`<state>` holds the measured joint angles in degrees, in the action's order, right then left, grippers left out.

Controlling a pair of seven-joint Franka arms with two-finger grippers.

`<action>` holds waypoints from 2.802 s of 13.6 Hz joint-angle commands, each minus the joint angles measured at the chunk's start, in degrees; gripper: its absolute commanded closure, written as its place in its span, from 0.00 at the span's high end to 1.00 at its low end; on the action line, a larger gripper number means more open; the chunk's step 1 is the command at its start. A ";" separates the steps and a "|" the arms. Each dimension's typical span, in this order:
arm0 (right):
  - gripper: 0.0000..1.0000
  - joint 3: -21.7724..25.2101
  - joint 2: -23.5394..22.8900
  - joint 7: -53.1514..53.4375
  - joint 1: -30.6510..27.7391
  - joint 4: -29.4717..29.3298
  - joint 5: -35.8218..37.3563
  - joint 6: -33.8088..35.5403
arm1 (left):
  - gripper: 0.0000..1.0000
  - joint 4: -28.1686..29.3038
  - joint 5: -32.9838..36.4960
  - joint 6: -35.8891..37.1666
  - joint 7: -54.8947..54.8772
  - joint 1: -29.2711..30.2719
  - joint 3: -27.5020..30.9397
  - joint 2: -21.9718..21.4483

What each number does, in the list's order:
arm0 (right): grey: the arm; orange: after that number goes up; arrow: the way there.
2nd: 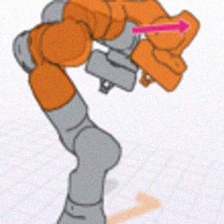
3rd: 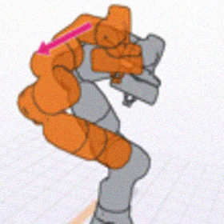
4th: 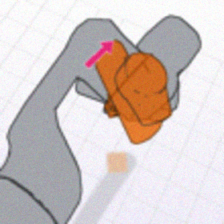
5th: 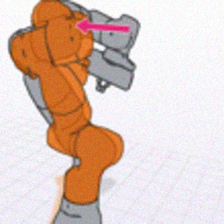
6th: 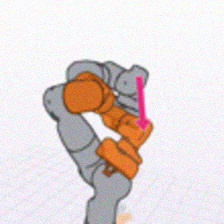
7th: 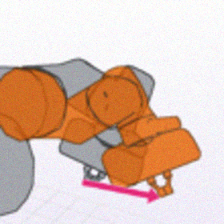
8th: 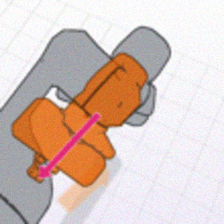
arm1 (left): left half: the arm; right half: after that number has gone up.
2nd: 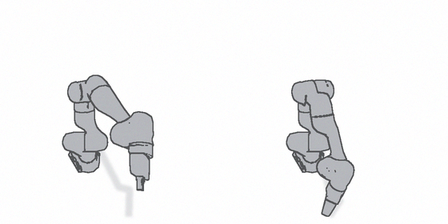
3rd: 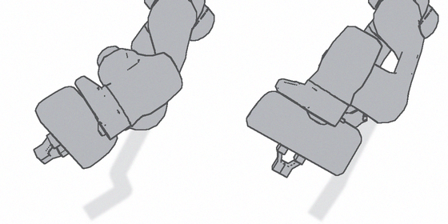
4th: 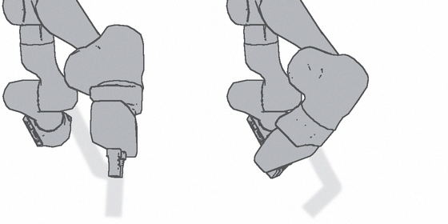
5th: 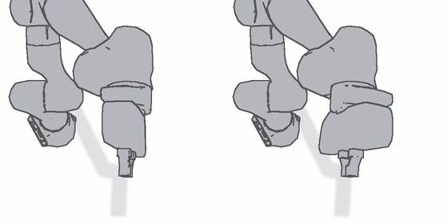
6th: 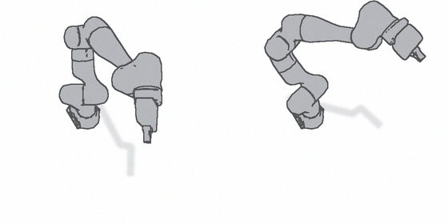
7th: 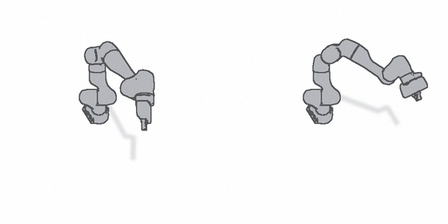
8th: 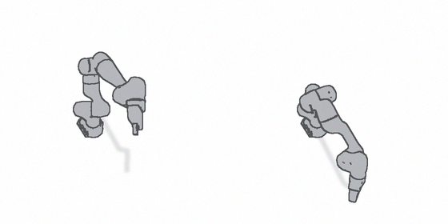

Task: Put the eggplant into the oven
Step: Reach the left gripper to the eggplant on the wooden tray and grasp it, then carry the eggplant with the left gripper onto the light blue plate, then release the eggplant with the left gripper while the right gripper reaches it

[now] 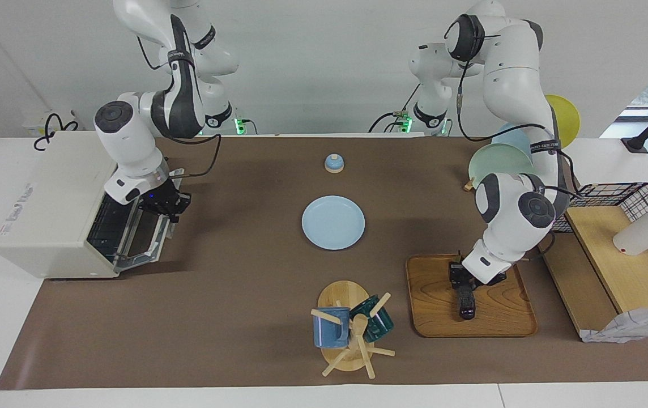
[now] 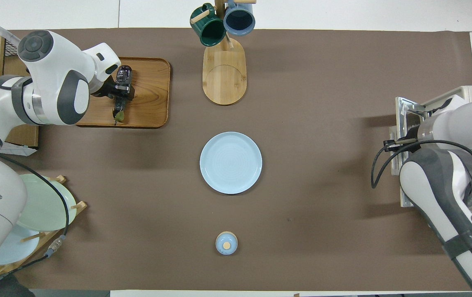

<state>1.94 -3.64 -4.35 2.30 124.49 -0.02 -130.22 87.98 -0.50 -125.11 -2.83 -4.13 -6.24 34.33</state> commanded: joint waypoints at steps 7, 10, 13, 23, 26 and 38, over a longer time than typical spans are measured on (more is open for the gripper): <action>0.00 -0.19 -4.71 4.95 3.94 -5.97 -1.30 5.09 | 0.00 1.83 -6.97 18.56 8.42 -3.50 -0.09 -15.67; 0.00 -0.10 -2.43 6.55 3.60 -17.32 -1.39 23.12 | 0.00 8.50 -10.04 18.94 17.74 -10.52 0.00 -22.45; 0.00 0.43 0.82 6.29 2.02 -19.28 -0.60 28.26 | 0.00 13.42 -10.57 14.48 25.66 -18.26 0.00 -24.74; 0.32 -0.27 3.47 3.91 4.47 -16.82 -1.48 26.87 | 0.00 29.18 -10.48 -12.97 34.47 -32.17 0.18 -20.89; 0.38 -0.27 3.38 5.22 7.62 -16.74 -1.04 26.25 | 0.37 29.09 -10.48 -12.36 34.12 -32.08 0.26 -20.71; 0.50 -0.80 -6.42 24.88 26.58 -28.72 -1.22 21.14 | 1.00 11.44 -8.73 16.63 15.42 -9.52 0.79 -24.05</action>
<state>1.04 -3.17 15.43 24.27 104.47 -0.13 -109.57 102.22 -9.81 -113.23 16.98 -17.62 -4.84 10.21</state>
